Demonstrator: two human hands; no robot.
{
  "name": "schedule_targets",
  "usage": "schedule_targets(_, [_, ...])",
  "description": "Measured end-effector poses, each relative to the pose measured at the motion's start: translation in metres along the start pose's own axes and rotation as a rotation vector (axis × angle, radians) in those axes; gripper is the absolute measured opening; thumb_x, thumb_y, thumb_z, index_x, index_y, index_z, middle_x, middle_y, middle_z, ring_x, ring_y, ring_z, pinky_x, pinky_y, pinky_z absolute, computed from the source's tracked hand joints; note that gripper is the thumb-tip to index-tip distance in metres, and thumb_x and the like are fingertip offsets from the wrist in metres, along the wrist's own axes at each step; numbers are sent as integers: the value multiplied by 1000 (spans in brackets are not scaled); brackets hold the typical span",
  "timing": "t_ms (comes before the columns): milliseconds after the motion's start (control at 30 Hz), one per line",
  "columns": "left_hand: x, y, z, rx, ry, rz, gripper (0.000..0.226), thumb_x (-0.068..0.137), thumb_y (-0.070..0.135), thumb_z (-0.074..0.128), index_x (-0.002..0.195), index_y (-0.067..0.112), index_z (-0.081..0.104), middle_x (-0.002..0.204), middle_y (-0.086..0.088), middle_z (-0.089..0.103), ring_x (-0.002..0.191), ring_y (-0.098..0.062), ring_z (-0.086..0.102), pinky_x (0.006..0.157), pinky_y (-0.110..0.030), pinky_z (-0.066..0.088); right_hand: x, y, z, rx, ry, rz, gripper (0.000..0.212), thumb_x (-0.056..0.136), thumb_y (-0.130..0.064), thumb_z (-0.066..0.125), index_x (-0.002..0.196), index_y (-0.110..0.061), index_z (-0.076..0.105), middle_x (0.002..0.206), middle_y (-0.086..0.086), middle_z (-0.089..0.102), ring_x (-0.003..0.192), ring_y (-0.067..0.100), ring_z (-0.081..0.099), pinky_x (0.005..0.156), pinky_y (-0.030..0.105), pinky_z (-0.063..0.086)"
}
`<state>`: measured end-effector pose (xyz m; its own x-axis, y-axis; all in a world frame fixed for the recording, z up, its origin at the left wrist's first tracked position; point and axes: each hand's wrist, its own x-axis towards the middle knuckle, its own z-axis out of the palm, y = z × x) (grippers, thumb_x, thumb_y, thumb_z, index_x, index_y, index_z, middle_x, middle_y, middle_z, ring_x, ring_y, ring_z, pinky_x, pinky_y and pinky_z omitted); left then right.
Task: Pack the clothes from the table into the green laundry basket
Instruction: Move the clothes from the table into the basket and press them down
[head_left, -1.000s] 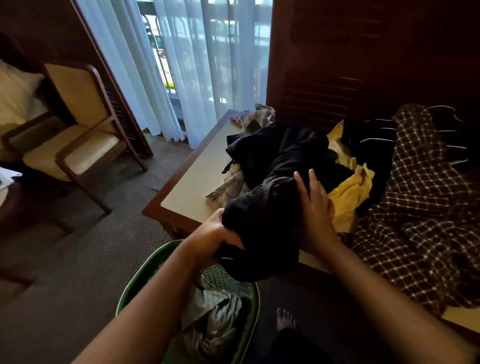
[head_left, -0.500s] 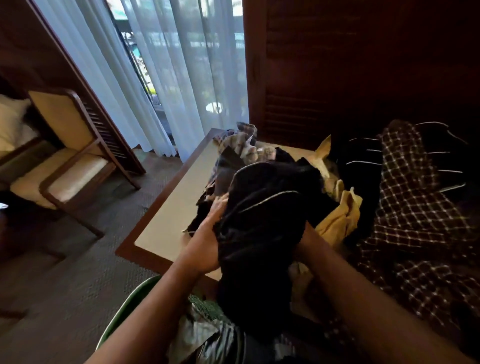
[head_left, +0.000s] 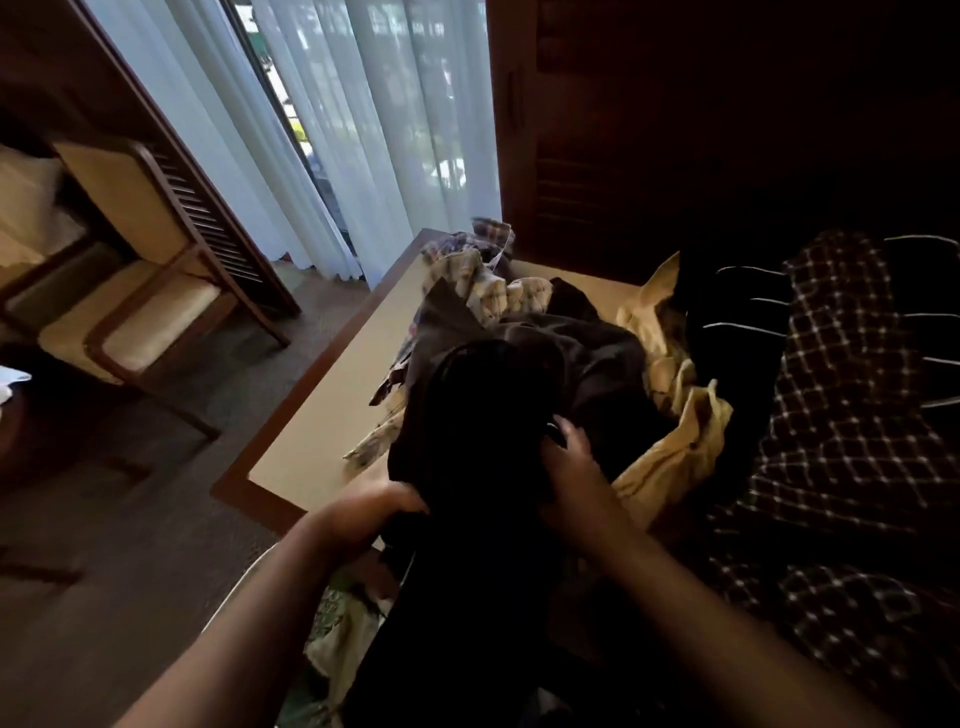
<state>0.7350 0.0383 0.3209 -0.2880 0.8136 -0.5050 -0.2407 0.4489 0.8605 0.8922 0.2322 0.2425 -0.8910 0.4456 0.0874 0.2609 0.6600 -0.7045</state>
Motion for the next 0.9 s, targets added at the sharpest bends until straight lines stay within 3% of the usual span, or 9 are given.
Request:
schedule_targets(100, [10, -18, -1, -128, 23, 60, 10, 74, 11, 78, 67, 15, 73, 59, 1, 63, 49, -8, 60, 48, -19, 47, -10, -38, 0, 700, 58, 79, 53, 89, 3, 63, 132, -27, 55, 127, -14, 65, 124, 6, 60, 105, 26, 47])
schedule_targets(200, [12, -33, 4, -323, -37, 169, 38, 107, 6, 38, 103, -1, 75, 94, -15, 75, 87, -21, 73, 80, -30, 57, -6, -51, -2, 732, 15, 73, 66, 93, -2, 64, 140, -41, 42, 133, -29, 55, 130, -7, 51, 107, 16, 40])
schedule_targets(300, [11, -69, -6, -354, -50, 10, 40, 97, 42, 64, 69, 18, 77, 60, 1, 65, 52, -9, 62, 52, -23, 49, 5, -44, -9, 704, -180, 48, 58, 87, -17, 70, 140, -30, 50, 134, -15, 61, 128, -1, 54, 110, 24, 42])
schedule_targets(367, [4, -81, -5, -327, -3, 16, 38, 96, 40, 67, 67, 17, 71, 55, 2, 52, 45, -9, 49, 45, -22, 40, 20, -40, -23, 611, -245, 1, 58, 79, -29, 68, 134, -15, 58, 141, -3, 57, 134, 5, 49, 118, 33, 37])
schedule_targets(467, [-2, -77, -1, -342, 325, 58, 15, 90, 16, 71, 84, 4, 67, 65, -15, 54, 51, -20, 56, 45, -26, 45, 55, -22, -37, 305, 14, -41, 45, 82, -29, 59, 125, -18, 66, 149, 1, 49, 144, 12, 35, 124, 42, 24])
schedule_targets(600, [-3, -73, -9, -143, 517, 121, 24, 88, -7, 66, 111, -2, 67, 109, -35, 66, 101, -53, 67, 82, -64, 57, 88, 11, -32, -319, -124, 210, 92, 84, -64, 64, 158, -40, 14, 166, 6, 21, 151, 29, 23, 118, 58, 26])
schedule_targets(667, [-9, -75, -13, -98, 592, 133, 25, 84, -7, 69, 107, 4, 69, 108, -34, 67, 103, -57, 64, 85, -72, 52, 89, 18, -26, -470, -202, 346, 104, 82, -58, 70, 159, -41, 2, 151, 8, 48, 138, 32, 42, 112, 55, 32])
schedule_targets(800, [-27, -76, -17, -151, 706, 138, 28, 80, -4, 76, 102, 12, 71, 97, -12, 79, 90, -32, 77, 74, -45, 63, 83, -18, -27, -186, 243, 127, 39, 87, -38, 61, 125, -31, 65, 106, -3, 74, 108, 25, 65, 101, 48, 45])
schedule_targets(900, [-40, -90, -27, -208, 823, 144, 28, 80, -4, 75, 106, 7, 70, 94, -11, 79, 82, -29, 78, 64, -36, 61, 50, -76, -34, 407, -54, -152, 20, 83, -17, 76, 102, -22, 74, 93, -6, 75, 91, 13, 70, 88, 33, 54])
